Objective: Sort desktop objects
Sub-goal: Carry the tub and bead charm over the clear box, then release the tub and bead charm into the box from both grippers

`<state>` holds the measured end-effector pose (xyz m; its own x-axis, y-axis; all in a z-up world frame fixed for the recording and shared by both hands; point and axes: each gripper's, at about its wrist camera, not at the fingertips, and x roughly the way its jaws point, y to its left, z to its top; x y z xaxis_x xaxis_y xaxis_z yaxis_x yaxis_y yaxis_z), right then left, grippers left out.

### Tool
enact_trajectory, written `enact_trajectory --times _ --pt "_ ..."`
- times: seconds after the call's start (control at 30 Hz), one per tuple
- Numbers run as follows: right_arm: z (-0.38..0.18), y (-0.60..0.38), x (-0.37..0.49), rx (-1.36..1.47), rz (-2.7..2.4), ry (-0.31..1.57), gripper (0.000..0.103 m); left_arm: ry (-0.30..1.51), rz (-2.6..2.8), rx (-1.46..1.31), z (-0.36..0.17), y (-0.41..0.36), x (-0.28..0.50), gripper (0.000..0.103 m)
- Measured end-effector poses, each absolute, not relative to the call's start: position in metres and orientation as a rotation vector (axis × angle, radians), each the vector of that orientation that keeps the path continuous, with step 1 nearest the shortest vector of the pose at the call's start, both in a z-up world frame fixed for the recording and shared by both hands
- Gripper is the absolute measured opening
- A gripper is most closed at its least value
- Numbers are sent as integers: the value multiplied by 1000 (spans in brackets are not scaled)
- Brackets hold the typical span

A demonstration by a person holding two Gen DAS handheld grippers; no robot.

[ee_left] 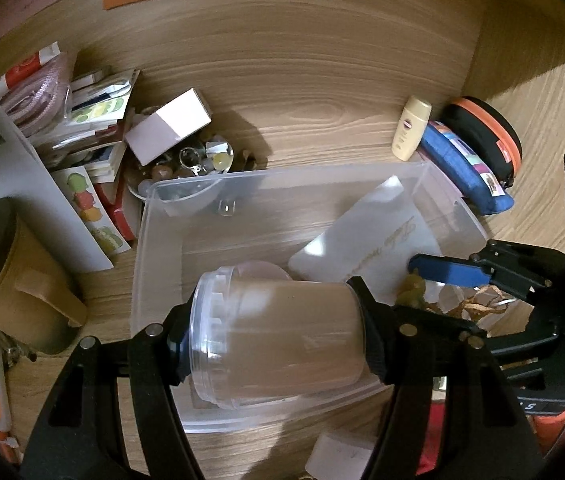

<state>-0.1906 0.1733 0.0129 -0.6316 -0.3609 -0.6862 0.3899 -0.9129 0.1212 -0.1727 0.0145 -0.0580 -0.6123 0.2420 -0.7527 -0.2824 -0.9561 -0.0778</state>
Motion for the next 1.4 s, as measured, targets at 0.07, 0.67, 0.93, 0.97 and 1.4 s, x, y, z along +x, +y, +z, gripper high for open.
enact_trajectory --times 0.07,0.67,0.93,0.97,1.4 --pt "13 173 -189 1044 -2517 66 40 84 2586 -1195 -58 16 -172 65" --pt "13 173 -188 1020 -2538 82 41 33 2574 -1215 -59 7 -166 67" --pt "18 173 -184 997 -2525 71 55 8 2606 -1168 -46 -1 -158 71" --pt "19 173 -183 991 -2523 68 61 1 2614 -1162 -44 -2 -158 74" --pt "36 172 -171 916 -2547 81 72 -5 2706 -1090 -26 -21 -137 88"
